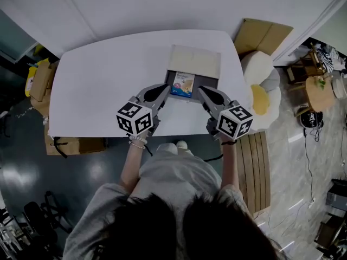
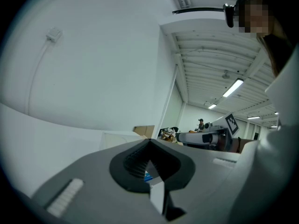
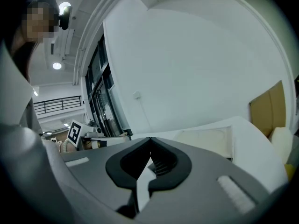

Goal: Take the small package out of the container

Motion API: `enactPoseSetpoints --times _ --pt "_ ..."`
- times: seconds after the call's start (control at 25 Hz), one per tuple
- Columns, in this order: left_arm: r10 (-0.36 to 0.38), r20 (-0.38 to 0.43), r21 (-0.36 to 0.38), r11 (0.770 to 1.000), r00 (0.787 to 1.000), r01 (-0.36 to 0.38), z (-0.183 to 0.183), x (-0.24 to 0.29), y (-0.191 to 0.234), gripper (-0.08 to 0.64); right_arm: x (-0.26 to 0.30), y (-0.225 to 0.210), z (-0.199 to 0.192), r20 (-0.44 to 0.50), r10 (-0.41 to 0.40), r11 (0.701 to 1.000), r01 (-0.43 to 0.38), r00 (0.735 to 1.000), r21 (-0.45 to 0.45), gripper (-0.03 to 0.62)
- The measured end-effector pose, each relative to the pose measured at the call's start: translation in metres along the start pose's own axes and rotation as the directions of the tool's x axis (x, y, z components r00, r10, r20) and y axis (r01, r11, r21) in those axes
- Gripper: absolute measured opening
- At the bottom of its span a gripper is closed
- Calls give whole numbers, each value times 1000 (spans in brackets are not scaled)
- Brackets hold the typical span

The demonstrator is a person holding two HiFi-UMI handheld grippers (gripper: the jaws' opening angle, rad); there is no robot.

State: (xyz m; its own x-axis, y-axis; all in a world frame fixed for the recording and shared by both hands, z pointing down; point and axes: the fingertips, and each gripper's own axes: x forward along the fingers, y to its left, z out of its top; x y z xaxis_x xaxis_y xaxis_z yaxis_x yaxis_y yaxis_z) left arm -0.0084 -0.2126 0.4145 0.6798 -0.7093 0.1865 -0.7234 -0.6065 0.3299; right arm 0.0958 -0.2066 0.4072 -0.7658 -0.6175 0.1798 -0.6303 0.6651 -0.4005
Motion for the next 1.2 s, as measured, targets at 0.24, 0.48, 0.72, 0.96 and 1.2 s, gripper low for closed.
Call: enactPoseSetpoints --times 0.24,0.48,0.72,0.96,1.2 --pt "2 -27 -10 1000 1000 -2 -5 6 8 -8 10 -10 -7 -34 4 1000 -4 999 7 12" --pt "-4 -69 -26 1000 998 2 -15 12 22 -8 26 -24 -15 -66 -25 999 27 997 31 12" --pt "-21 -105 -50 999 994 16 -19 22 41 -8 38 -44 -26 -106 -103 991 111 989 71 12" --pt "-64 -117 -93 994 991 53 -32 33 46 -8 47 -61 -45 -198 -162 982 178 967 64 14" --pt "-101 -134 -108 990 986 87 -41 42 54 -8 56 -70 -62 -273 -172 977 199 947 74 18"
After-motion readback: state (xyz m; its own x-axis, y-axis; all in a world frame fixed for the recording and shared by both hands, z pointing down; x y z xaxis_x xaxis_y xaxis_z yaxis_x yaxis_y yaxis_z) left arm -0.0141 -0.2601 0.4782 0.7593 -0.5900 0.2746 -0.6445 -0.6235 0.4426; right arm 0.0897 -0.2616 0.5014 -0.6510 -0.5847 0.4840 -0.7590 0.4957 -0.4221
